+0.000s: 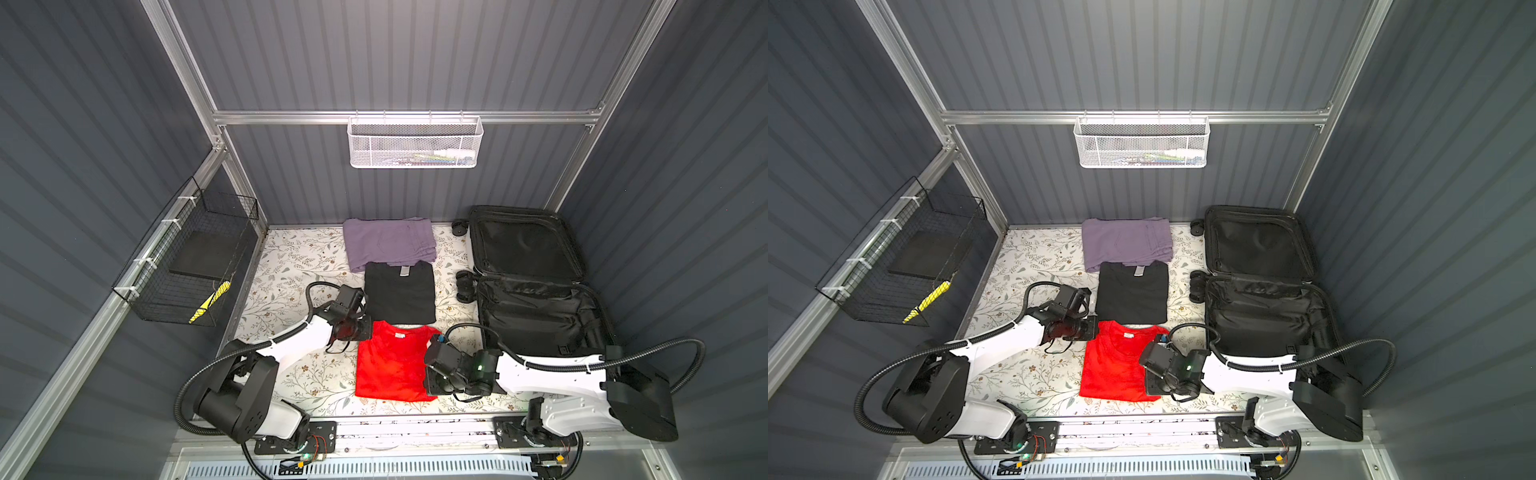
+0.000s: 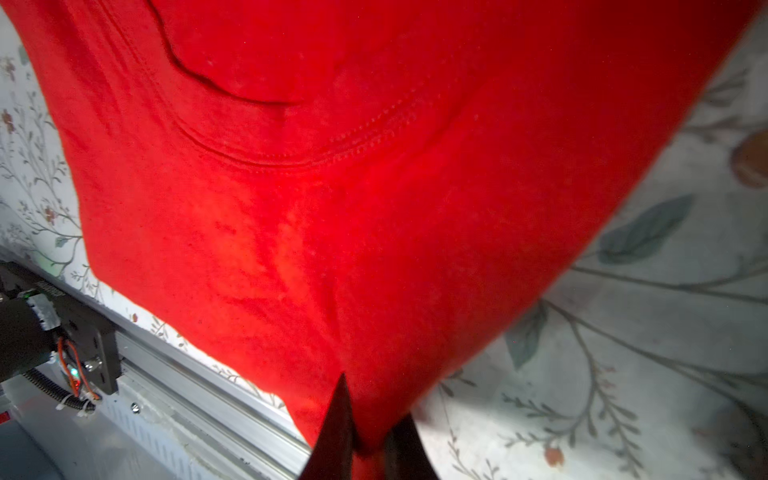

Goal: Pack the luggage
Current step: 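Close both grippers on the red T-shirt edges and lift it, then carry the red T-shirt with both grippers over the open suitcase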

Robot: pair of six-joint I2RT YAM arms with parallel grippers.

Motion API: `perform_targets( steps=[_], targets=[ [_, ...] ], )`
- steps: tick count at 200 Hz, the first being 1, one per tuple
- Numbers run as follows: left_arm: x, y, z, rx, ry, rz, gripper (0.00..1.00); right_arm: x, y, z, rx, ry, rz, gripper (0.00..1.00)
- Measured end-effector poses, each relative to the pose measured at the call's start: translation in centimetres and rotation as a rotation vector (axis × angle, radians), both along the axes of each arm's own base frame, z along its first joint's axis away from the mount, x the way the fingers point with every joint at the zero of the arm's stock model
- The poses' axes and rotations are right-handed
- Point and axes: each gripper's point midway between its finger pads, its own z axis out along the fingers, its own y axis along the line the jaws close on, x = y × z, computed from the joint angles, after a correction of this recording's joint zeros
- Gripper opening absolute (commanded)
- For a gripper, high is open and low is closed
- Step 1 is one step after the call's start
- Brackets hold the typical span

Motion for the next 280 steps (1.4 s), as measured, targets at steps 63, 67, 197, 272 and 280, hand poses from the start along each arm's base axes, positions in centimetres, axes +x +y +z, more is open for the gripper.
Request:
perform_targets(
  steps=[63,67,197,272,280],
  targets=[
    [2.4,-0.2,7.1,-0.036,-0.167,0.035,0.0,3.5,-0.2,6.8,0.102,-0.103,-0.03,0.0],
    [2.6,-0.3,7.5,-0.039,-0.175,0.037,0.0,3.7,-0.3,7.2,0.106,-0.107,-0.034,0.0],
    [9.4,-10.9,19.0,-0.208,-0.345,-0.061,0.0,10.7,-12.0,19.3,0.119,-0.334,-0.215,0.0],
    [9.2,-25.4,22.8,-0.298,-0.427,-0.242,0.0,10.5,-22.4,21.5,0.021,-0.372,-0.45,0.0],
    [9.0,-26.8,22.7,-0.303,-0.428,-0.259,0.0,10.4,-23.2,21.4,0.021,-0.365,-0.473,0.0]
  ],
)
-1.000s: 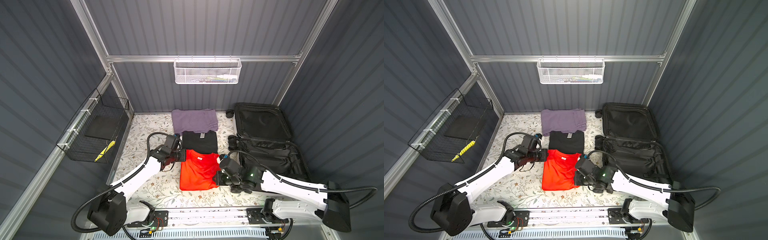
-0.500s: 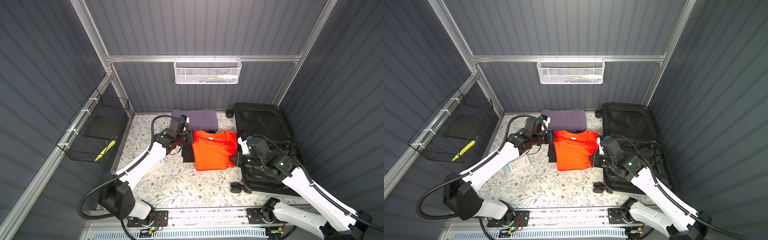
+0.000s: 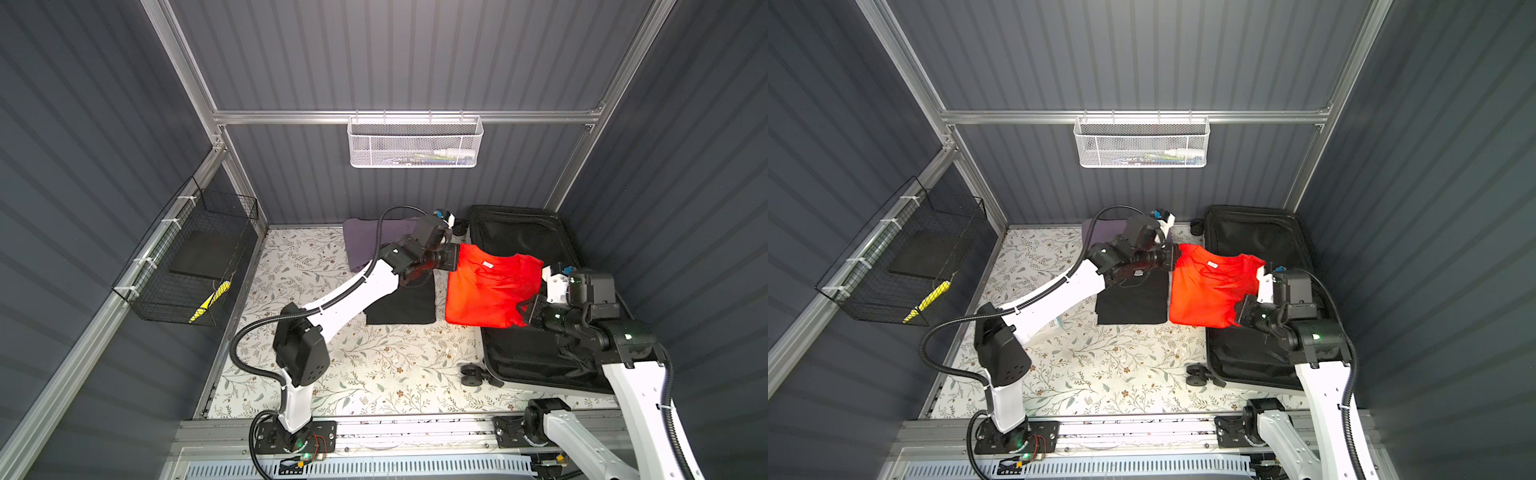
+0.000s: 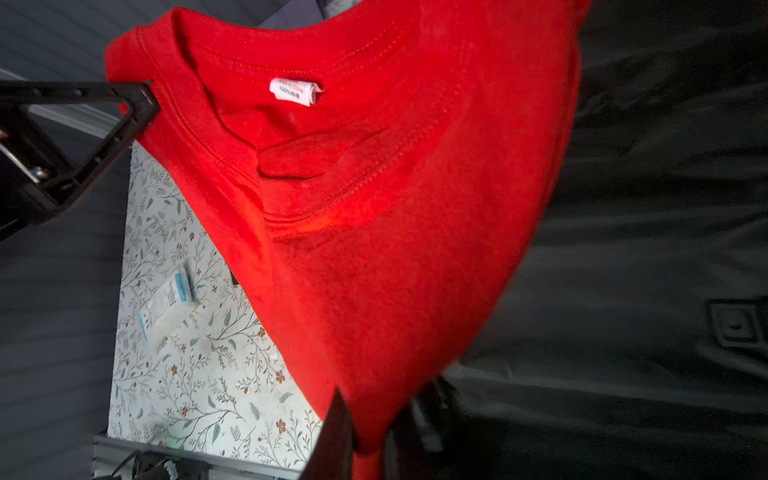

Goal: Pack the luggage
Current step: 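Carry the red T-shirt with both grippers over the open suitcase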

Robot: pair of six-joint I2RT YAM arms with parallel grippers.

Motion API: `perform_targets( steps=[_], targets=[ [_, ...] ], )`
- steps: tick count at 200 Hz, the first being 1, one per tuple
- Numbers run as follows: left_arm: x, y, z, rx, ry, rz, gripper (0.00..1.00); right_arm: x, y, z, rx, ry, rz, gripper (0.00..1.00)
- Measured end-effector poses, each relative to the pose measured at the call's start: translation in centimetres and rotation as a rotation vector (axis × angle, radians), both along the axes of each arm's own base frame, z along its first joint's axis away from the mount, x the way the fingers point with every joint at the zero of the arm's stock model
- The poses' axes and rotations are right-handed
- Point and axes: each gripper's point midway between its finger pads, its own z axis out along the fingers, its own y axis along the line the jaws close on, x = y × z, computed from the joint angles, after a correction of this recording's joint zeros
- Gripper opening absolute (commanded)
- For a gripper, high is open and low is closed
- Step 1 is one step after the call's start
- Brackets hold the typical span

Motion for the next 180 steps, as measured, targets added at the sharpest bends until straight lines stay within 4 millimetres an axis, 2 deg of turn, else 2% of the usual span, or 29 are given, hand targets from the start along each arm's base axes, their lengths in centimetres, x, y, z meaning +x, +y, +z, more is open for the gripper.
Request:
perform_targets(
  steps=[29,68,110,180],
  targets=[
    [-1.0,-4.0,-1.5,0.011,0.007,-0.053,0.0,-0.2,-2.5,-0.4,0.023,0.026,-0.087,0.0],
    [-2.3,-7.7,-3.5,0.017,0.023,-0.098,0.0,-0.5,-5.4,-0.5,0.042,0.044,-0.198,0.0],
    [-3.6,-9.8,-5.0,0.005,0.054,-0.112,0.0,-0.7,-6.6,-1.1,0.002,0.083,-0.223,0.0],
    [-3.7,-12.8,-6.4,-0.06,0.083,-0.112,0.0,-0.7,-9.0,-2.1,-0.1,0.17,-0.282,0.0]
  ],
)
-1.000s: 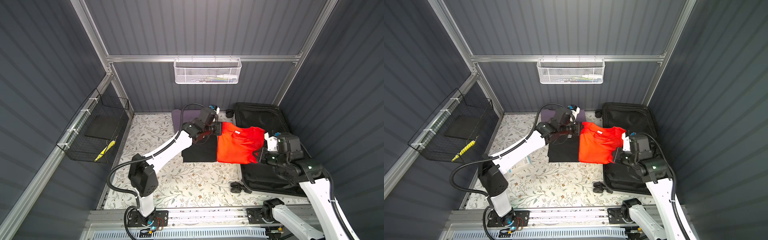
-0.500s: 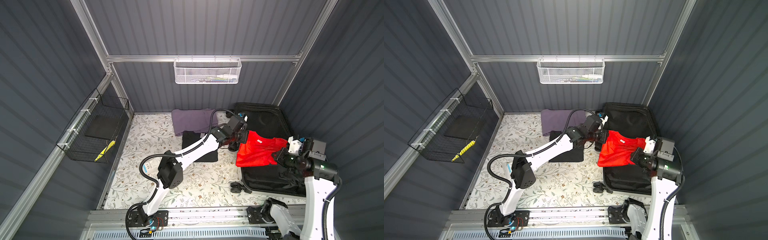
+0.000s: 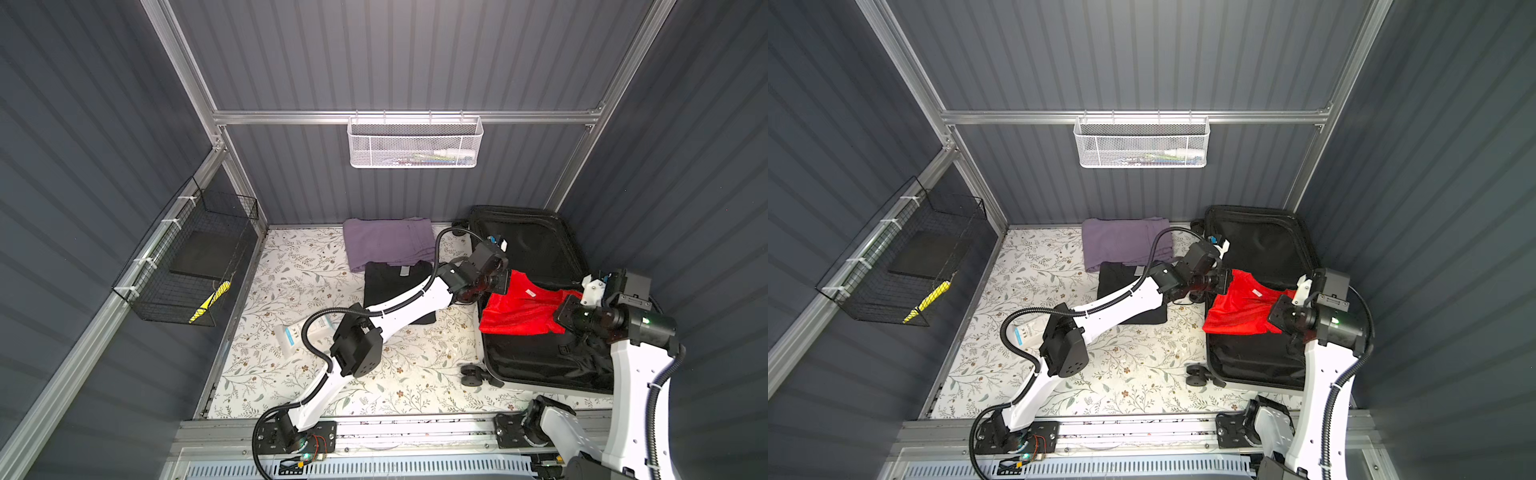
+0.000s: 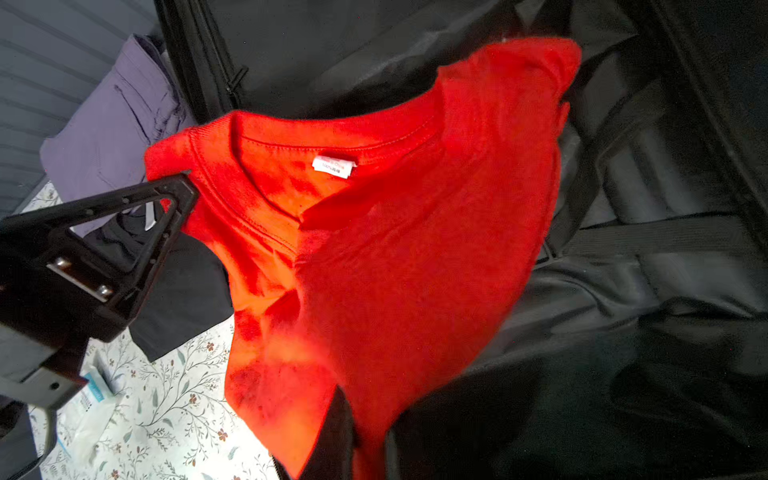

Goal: Pack the luggage
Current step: 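Carry the red T-shirt with both grippers over the open suitcase, then lower the red T-shirt into the suitcase and open both grippers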

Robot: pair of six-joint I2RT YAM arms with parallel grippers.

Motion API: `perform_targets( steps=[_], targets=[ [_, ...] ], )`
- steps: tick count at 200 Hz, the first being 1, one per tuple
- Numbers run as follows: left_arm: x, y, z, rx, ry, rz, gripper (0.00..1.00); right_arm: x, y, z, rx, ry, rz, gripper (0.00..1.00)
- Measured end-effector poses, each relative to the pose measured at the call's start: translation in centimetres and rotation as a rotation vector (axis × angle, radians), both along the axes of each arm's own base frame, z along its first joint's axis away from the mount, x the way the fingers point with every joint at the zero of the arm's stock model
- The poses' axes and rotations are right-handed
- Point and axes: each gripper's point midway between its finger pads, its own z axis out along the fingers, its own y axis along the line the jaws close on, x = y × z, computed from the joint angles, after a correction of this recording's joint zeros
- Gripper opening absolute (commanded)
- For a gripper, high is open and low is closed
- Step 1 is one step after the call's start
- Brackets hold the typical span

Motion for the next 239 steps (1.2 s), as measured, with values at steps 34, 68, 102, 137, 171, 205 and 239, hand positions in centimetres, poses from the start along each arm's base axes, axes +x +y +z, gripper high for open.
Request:
perform_targets(
  steps=[34,68,102,137,171,205,239],
  targets=[
    [0.1,-0.3,0.1,-0.019,0.007,0.007,0.0,0.4,-1.2,-1.0,-0.025,0.059,-0.026,0.0],
    [0.2,-0.6,0.4,-0.045,-0.003,0.009,0.0,0.7,-2.1,-1.5,-0.026,0.088,-0.049,0.0],
    [-0.2,-0.3,-2.9,-0.016,0.046,0.012,0.0,0.5,-2.6,-2.1,-0.033,0.104,-0.071,0.0],
    [-0.7,0.1,-6.0,0.012,0.102,0.021,0.0,0.1,-3.3,-3.8,-0.022,0.153,-0.101,0.0],
    [-1.1,0.2,-7.2,0.017,0.128,0.026,0.0,0.1,-4.5,-5.1,-0.008,0.183,-0.151,0.0],
    [-1.4,-0.2,-7.1,-0.003,0.135,0.021,0.0,0.3,-5.5,-7.0,0.023,0.225,-0.197,0.0],
    [-1.6,-0.4,-7.0,-0.01,0.138,0.01,0.0,1.1,-6.3,-8.4,0.044,0.261,-0.217,0.33]
  ],
)
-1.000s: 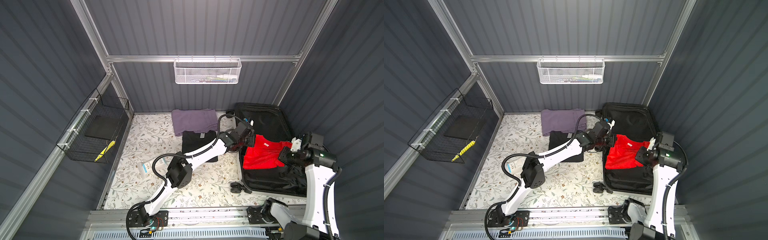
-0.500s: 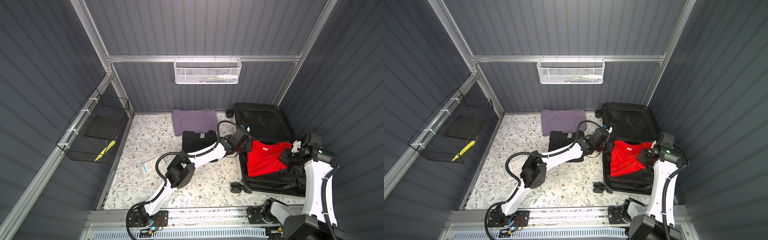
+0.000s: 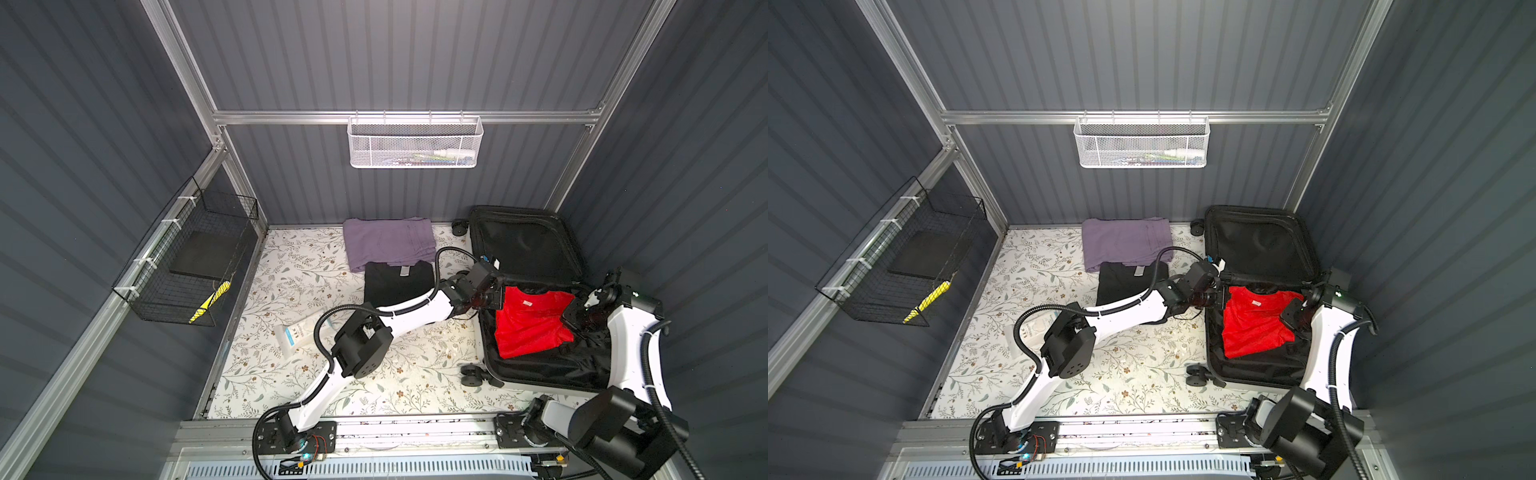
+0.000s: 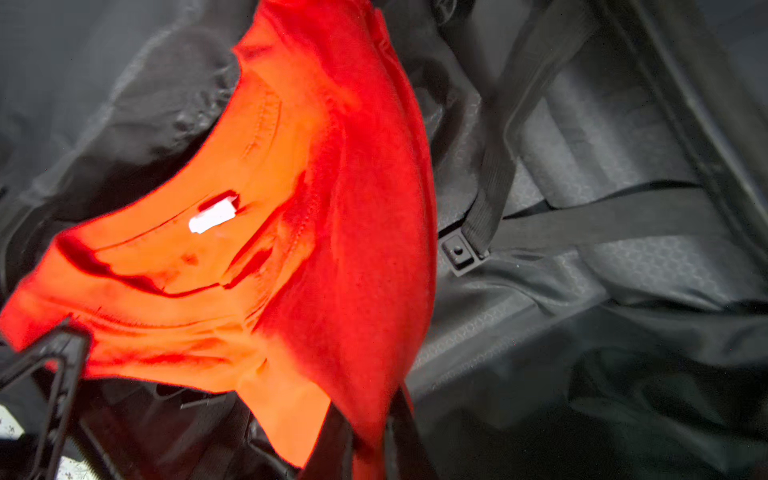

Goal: Pack the luggage
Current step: 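Lower the red T-shirt into the suitcase and open both grippers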

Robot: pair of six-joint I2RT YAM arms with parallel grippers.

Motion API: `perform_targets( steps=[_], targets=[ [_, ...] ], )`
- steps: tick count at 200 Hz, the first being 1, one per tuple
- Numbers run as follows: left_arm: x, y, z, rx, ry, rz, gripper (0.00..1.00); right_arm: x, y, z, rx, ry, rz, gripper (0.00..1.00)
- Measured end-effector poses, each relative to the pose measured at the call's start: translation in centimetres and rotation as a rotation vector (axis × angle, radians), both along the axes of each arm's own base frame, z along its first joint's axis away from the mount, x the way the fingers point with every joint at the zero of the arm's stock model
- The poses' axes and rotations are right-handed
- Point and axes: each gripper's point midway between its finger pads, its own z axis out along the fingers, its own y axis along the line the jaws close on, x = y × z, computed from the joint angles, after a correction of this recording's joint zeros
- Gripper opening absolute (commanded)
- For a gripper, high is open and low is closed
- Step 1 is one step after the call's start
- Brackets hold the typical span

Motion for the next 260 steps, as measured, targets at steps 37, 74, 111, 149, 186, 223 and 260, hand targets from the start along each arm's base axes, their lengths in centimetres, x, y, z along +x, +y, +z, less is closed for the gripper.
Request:
perform_targets(
  steps=[37,74,111,149,186,223,260],
  targets=[
    [-0.2,-0.2,0.1,-0.004,0.009,-0.013,0.49,0.2,-1.1,-0.3,-0.018,-0.003,-0.038,0.65],
    [-0.2,-0.5,1.3,-0.016,-0.007,-0.026,0.92,0.5,-1.3,0.3,-0.023,-0.036,-0.061,0.73],
    [-0.1,-0.5,2.9,-0.013,-0.04,-0.043,1.0,1.7,-0.3,2.3,0.024,-0.14,-0.056,0.75],
    [0.0,-0.6,5.5,-0.01,-0.096,-0.064,1.0,3.6,2.1,4.2,0.127,-0.259,0.003,0.76],
    [0.8,1.5,4.8,0.076,-0.125,-0.051,1.0,5.4,6.3,4.9,0.217,-0.328,0.126,0.77],
    [2.7,7.4,3.2,0.184,-0.093,0.016,1.0,6.8,12.7,3.9,0.3,-0.325,0.292,0.78],
    [6.7,16.6,2.1,0.275,-0.06,0.171,1.0,8.7,17.5,2.6,0.363,-0.309,0.392,0.79]
  ],
)
